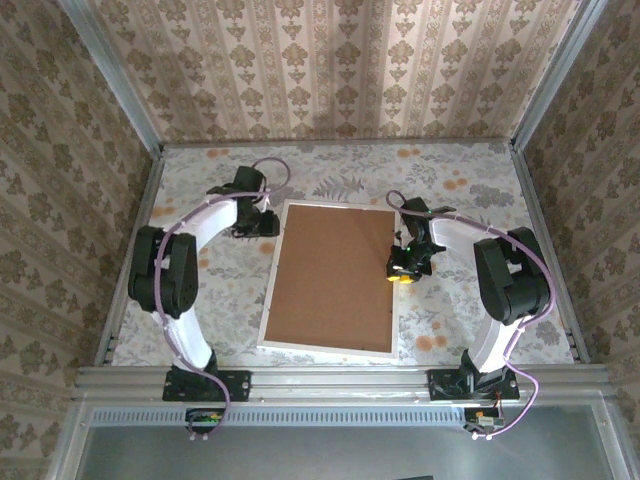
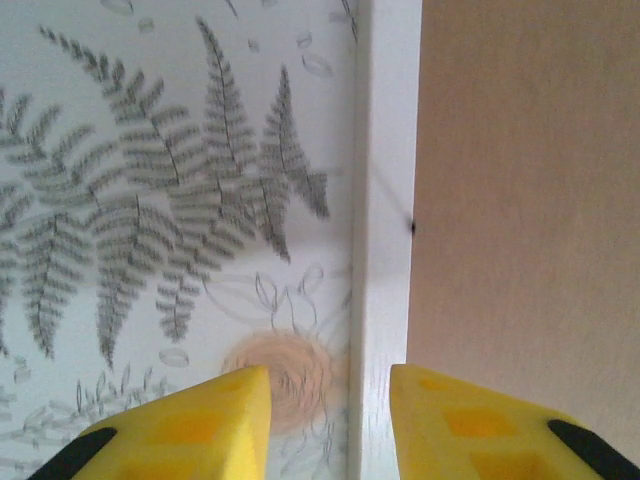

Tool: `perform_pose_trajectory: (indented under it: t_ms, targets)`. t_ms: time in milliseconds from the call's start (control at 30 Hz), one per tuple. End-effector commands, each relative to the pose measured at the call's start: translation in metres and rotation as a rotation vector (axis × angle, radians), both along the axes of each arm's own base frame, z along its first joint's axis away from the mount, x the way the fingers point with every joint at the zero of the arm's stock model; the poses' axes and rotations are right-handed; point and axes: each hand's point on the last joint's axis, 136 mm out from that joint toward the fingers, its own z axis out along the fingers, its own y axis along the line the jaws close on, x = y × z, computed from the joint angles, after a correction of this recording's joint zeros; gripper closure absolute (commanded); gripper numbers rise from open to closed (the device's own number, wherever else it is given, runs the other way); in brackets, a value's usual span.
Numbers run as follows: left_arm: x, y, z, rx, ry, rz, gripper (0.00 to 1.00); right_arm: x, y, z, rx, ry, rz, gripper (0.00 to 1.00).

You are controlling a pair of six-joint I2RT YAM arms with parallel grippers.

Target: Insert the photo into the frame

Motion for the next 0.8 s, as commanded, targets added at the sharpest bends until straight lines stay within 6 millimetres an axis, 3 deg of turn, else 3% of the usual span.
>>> perform_pose_trajectory:
  t_ms: [0,167,400,567,767]
  targets:
    - [0.012,-0.006,-0.004,-0.026,0.013,-0.023,0.64,0.009,0.004,-0.016,0.001,-0.017,0.031,0.71]
    - [0.025,-0.014,-0.015,-0.036,0.041,-0.04,0.66,0.01,0.005,-0.016,0.008,-0.016,0.031,0.7]
    - [0.027,-0.016,-0.012,-0.045,0.033,-0.048,0.66,0.031,0.016,0.012,0.131,-0.086,-0.037,0.46]
    - [0.026,-0.016,-0.011,-0.047,0.028,-0.049,0.67,0.048,0.006,0.016,0.112,-0.112,-0.075,0.47]
    - [0.026,-0.015,-0.01,-0.045,0.022,-0.05,0.67,0.056,-0.006,0.006,0.052,-0.103,-0.064,0.64]
